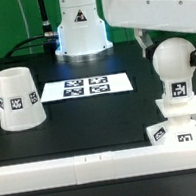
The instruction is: Assemble lamp
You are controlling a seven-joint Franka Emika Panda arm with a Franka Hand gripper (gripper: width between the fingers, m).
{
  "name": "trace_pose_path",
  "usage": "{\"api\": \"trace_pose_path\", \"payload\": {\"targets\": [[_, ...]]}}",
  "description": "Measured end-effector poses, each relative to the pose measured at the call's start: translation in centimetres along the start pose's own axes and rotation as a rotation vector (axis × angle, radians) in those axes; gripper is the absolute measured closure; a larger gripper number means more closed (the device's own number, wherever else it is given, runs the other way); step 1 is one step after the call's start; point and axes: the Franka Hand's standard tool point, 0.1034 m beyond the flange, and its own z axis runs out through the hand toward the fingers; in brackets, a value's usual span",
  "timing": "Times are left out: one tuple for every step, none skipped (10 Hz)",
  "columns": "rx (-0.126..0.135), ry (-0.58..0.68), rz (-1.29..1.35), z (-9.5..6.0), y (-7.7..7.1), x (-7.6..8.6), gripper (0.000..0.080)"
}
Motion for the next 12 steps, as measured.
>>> {"api": "trace_pose_path", "payload": {"targets": [[0.001,0.000,-0.002,0.01,-0.03,-0.02,0.0149],[0.001,0.000,-0.023,0.01,-0.04,-0.05,0.0149],[0.001,0.000,-0.071,0.01,-0.06,-0.08,0.0115],[0.002,0.001,-0.128,-0.06,-0.18,-0.17,0.0103],[0.001,0.002,-0.216,-0.13,-0.30,-0.25,0.0103],[0.003,0.003,-0.343,-0.14,-0.38,-0.33,0.0101],[0.003,0.004,-0.481,-0.14,-0.42,-0.36,0.0101],[0.004,0.003,-0.557,-0.14,-0.47,-0.43,0.0101],[0.004,0.003,-0.616,-0.14,-0.45,-0.41,0.0101],[0.003,0.004,-0.708,-0.14,-0.44,-0.40,0.0101],[0.003,0.004,-0.770,-0.14,-0.44,-0.40,0.0101],[0.003,0.004,-0.817,-0.14,-0.44,-0.40,0.0101]]}}
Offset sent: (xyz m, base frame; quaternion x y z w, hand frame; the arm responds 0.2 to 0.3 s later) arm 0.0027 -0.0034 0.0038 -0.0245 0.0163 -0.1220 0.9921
